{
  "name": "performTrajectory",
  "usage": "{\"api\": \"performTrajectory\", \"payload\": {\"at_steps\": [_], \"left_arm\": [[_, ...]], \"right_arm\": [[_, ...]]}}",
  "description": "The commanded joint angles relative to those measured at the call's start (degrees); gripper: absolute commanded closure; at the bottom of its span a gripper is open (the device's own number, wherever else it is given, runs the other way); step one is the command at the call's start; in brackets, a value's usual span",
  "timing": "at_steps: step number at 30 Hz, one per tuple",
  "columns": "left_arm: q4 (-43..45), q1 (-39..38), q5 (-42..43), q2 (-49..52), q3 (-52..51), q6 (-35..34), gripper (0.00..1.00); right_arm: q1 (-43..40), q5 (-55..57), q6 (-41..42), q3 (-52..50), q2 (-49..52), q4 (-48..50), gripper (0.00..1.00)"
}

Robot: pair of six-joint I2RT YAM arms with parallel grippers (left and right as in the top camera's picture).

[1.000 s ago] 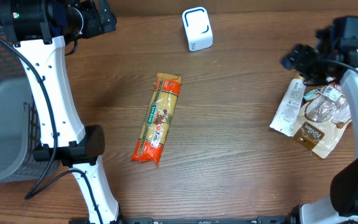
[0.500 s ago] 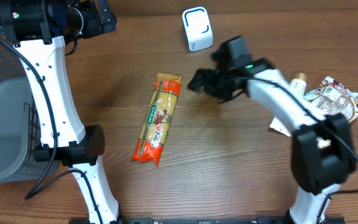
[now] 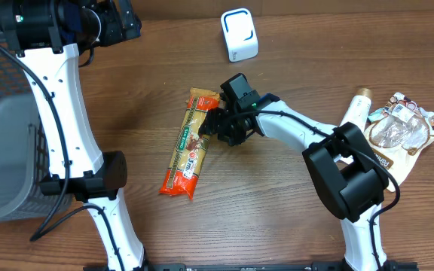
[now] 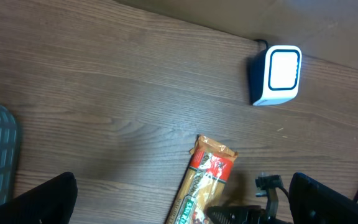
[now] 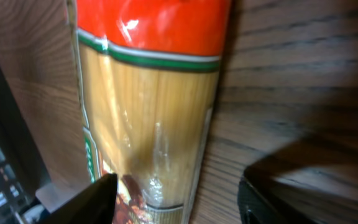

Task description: Scan the item barcode

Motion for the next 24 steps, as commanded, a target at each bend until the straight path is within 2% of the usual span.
{"api": "performTrajectory", "payload": {"at_steps": [1, 8, 11, 15, 19, 22, 24], "left_arm": [[0.0, -0.8, -0.3, -0.9, 0.4, 0.1, 0.0], [0.0, -0.8, -0.3, -0.9, 0.4, 0.1, 0.01], [0.0, -0.8, -0.3, -0.9, 0.4, 0.1, 0.0], [0.0, -0.8, -0.4, -0.9, 0.4, 0.1, 0.0], [0.0, -0.8, -0.4, -0.9, 0.4, 0.1, 0.0], [0.0, -0.8, -0.3, -0.9, 0.4, 0.1, 0.01], [0.0, -0.8, -0.4, -0.9, 0.4, 0.1, 0.0]], "right_arm": [[1.9, 0.0, 3.1, -1.2, 0.4, 1.2, 0.43], [5.5, 1.8, 7.0, -5.5, 0.5, 6.7, 0.5], [6.0, 2.9, 6.8, -6.1, 0.4, 6.7, 0.66], [5.7, 2.8, 6.4, -6.1, 0.4, 6.1, 0.76], [4.5, 0.0, 2.3, -5.6, -0.4, 5.0, 0.85], [3.1, -1.0, -1.5, -4.1, -2.4, 1.2, 0.93], [2.1, -0.5, -5.7, -2.7, -4.8, -3.1, 0.94]]}}
